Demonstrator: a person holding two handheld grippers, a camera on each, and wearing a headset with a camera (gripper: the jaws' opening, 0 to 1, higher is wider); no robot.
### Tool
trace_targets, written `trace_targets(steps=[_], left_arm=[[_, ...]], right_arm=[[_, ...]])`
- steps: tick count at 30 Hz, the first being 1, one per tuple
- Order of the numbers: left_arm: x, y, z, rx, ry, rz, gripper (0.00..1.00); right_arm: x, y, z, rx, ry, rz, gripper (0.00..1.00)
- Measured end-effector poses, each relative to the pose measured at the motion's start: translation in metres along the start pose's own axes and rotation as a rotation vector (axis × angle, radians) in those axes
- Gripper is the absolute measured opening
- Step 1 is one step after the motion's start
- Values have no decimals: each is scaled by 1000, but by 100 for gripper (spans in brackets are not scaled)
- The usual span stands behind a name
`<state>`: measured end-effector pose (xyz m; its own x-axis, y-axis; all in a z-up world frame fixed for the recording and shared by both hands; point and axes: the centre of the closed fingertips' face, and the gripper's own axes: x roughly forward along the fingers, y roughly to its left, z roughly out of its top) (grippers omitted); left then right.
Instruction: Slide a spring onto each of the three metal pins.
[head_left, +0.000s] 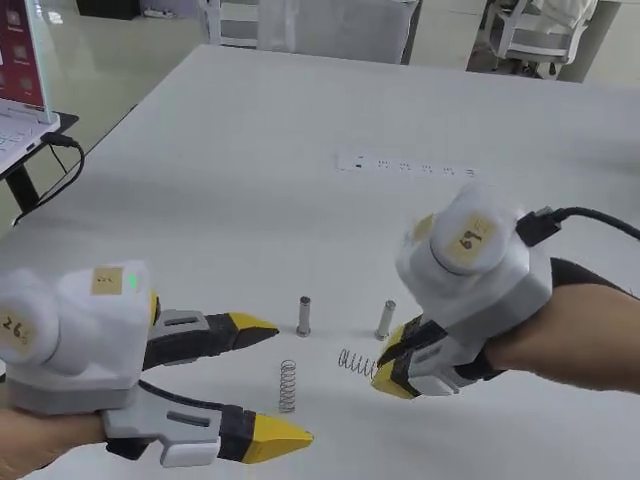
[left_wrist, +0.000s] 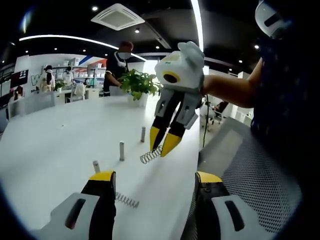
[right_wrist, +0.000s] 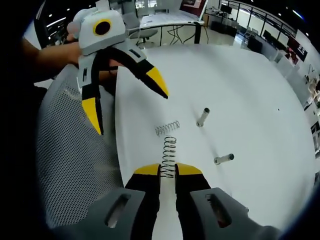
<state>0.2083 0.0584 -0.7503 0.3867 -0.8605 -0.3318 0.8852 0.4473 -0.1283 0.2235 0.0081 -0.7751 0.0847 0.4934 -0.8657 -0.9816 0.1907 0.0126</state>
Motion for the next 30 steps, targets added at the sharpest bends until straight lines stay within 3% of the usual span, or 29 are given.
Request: trace_targets(steps=[6,18,30], left_arm=[[5,-4,6,29,-7,-27,50],[10,-15,11,78,-12,-85,28],[13,-26,15,101,-21,-138,11]], right_arm=[[-9,12,11,-73,-10,31,8],[-14,32,16,-157,-3,91,8],[-17,40,23,-220,-20,123,8]])
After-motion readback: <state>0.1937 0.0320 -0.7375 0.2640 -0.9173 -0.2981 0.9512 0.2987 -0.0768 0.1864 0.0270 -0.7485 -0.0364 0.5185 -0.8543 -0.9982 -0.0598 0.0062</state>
